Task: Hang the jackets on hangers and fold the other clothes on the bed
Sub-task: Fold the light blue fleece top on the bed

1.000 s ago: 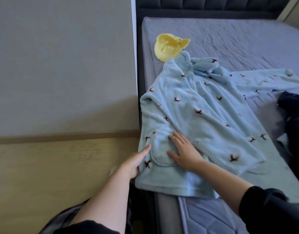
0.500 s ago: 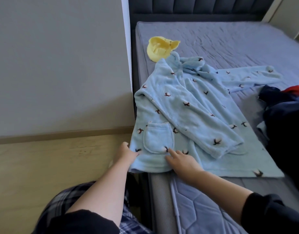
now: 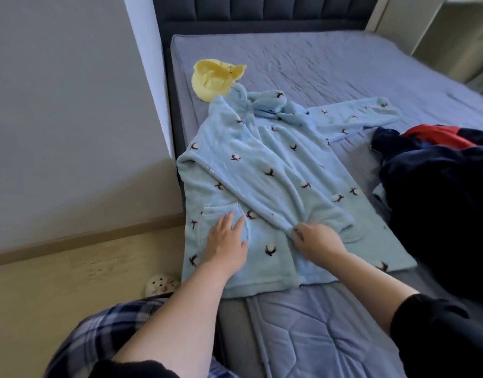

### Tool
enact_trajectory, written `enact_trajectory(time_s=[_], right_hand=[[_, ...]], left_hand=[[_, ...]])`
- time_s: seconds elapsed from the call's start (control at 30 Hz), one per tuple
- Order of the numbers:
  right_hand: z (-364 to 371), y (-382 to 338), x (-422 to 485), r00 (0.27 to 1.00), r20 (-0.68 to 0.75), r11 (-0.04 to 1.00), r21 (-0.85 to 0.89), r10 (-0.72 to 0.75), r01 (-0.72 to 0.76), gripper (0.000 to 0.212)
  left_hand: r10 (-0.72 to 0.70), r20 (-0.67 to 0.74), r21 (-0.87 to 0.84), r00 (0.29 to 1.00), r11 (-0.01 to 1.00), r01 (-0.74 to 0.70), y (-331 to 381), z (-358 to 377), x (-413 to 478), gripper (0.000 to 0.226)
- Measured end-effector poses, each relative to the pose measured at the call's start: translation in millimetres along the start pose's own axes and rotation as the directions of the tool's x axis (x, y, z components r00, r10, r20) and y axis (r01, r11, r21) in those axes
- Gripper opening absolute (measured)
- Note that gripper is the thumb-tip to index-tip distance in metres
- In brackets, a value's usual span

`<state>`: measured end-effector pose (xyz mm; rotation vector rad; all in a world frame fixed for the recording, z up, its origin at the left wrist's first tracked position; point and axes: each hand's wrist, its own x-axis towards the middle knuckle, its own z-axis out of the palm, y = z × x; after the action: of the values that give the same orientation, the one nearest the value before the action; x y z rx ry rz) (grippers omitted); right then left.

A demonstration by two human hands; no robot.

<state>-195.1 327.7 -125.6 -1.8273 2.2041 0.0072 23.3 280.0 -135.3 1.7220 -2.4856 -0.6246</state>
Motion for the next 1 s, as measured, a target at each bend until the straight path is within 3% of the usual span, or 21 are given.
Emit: enact_trajectory(time_s=[0.07,0.13,0.17,0.23,0.33,0.43,0.5,0.6,0.7,0.73,0.77,0.83,0.9,1.0], right_hand=[[-10,4,9,0.988,-0.151,0.997,0.068,0.034,-0.023,0.035],[-14,15,17,0.954,-0.299,0.999,-0.031,-0.018,0.009,0.029],[-14,22,20,0.952,-0.306,0.997,-0.072,-0.011,-0.012,0.027],[-9,39,25,0.977,-0.191,0.992,-0.064,0.090,-0.104,0.030],[-2,58,36,0.979,-0.015,0.974,0.111,0.203,-0.200,0.034],[-8,68,61,0.965,0.141,0.940,0.231,0.222,-0.250,0.032],[-18,72,78,0.937,0.300,0.943,0.217,0.180,-0.251,0.029],[-37,73,107,0.839,0.523,0.978,0.046,0.152,-0.205,0.038],[-60,72,146,0.659,0.726,0.959,0.000,0.196,-0.285,0.035],[-68,73,161,0.664,0.721,0.946,0.035,0.200,-0.322,0.031],[-76,73,177,0.723,0.661,0.929,0.107,0.200,-0.355,0.028],[-82,76,206,0.891,0.381,0.889,0.278,0.247,-0.365,0.024],[-74,83,221,0.936,0.196,0.872,0.348,0.292,-0.345,0.024],[-52,95,228,0.893,0.369,0.804,0.429,0.259,-0.411,0.020]], left_hand=[[0.024,-0.024,-0.024,0.999,0.999,-0.024,15,-2,12,0.061],[0.045,-0.062,-0.051,0.997,0.998,-0.048,34,-3,25,0.059],[0.050,-0.077,-0.058,0.996,0.997,-0.055,43,-3,31,0.058],[0.068,-0.091,-0.044,0.994,0.996,-0.072,62,-1,45,0.058],[0.096,-0.090,-0.022,0.991,0.995,-0.098,84,4,67,0.062],[0.089,-0.072,0.027,0.993,0.996,-0.087,94,5,94,0.065],[0.065,-0.059,0.067,0.996,0.996,-0.061,97,5,113,0.062],[0.071,-0.009,0.135,0.997,0.988,-0.069,99,9,141,0.060],[0.039,0.053,0.146,0.998,0.988,-0.046,95,15,163,0.062],[0.042,0.022,0.162,0.999,0.986,-0.045,93,15,170,0.062],[0.053,-0.043,0.182,0.998,0.982,-0.045,92,13,176,0.060],[0.071,-0.193,0.185,0.979,0.982,-0.034,95,8,189,0.052],[0.100,-0.219,0.158,0.971,0.985,-0.065,105,7,208,0.054],[0.105,-0.027,0.129,0.994,0.987,-0.100,119,19,236,0.073]])
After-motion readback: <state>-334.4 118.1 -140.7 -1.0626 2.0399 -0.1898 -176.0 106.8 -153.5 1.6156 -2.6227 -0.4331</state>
